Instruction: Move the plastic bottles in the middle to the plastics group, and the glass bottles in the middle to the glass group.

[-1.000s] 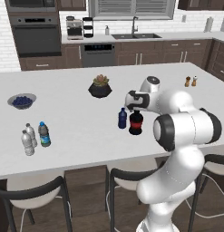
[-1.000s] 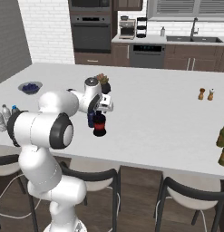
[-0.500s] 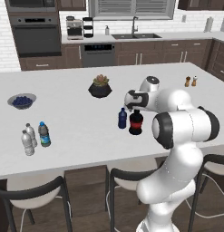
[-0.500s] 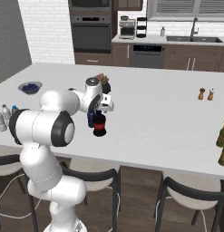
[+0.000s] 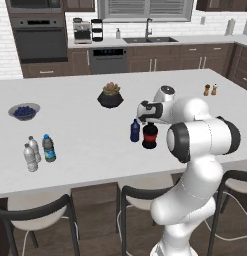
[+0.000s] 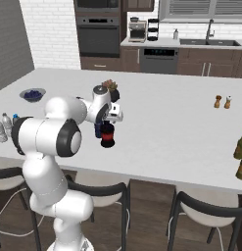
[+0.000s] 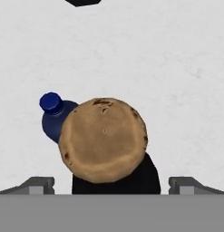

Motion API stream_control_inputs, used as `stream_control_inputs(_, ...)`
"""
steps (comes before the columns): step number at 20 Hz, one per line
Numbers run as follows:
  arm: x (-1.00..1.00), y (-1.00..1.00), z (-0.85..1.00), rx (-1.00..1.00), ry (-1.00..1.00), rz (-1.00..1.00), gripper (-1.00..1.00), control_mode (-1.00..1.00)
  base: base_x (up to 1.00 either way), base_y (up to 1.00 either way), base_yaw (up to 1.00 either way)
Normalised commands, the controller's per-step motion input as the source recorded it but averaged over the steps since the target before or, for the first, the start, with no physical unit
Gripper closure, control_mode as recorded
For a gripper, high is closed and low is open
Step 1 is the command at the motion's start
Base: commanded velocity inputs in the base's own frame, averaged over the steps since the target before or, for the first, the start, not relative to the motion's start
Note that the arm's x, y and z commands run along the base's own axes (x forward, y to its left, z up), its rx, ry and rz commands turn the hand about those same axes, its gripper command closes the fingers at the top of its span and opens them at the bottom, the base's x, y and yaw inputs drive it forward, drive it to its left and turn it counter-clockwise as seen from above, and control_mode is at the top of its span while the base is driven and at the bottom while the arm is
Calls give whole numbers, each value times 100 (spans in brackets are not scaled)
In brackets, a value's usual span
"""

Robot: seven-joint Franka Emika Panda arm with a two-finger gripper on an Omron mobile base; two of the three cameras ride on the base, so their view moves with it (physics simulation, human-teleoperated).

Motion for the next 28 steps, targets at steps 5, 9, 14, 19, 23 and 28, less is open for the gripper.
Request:
stream_control_inputs(5, 2, 0, -1, 0, 0, 0, -100, -100, 0, 0, 0)
stream_control_inputs(9, 6, 0, -1, 0, 0, 0, -100, -100, 0, 0, 0)
stream_control_inputs(14, 1, 0, -1, 0, 0, 0, -100, -100, 0, 0, 0)
stream_control_inputs(19, 0, 0, -1, 0, 0, 0, -100, -100, 0, 0, 0)
stream_control_inputs(23, 0, 0, 0, 0, 0, 0, 100, -100, 0, 0, 0)
stream_control_inputs(28, 0, 0, 0, 0, 0, 0, 100, -100, 0, 0, 0)
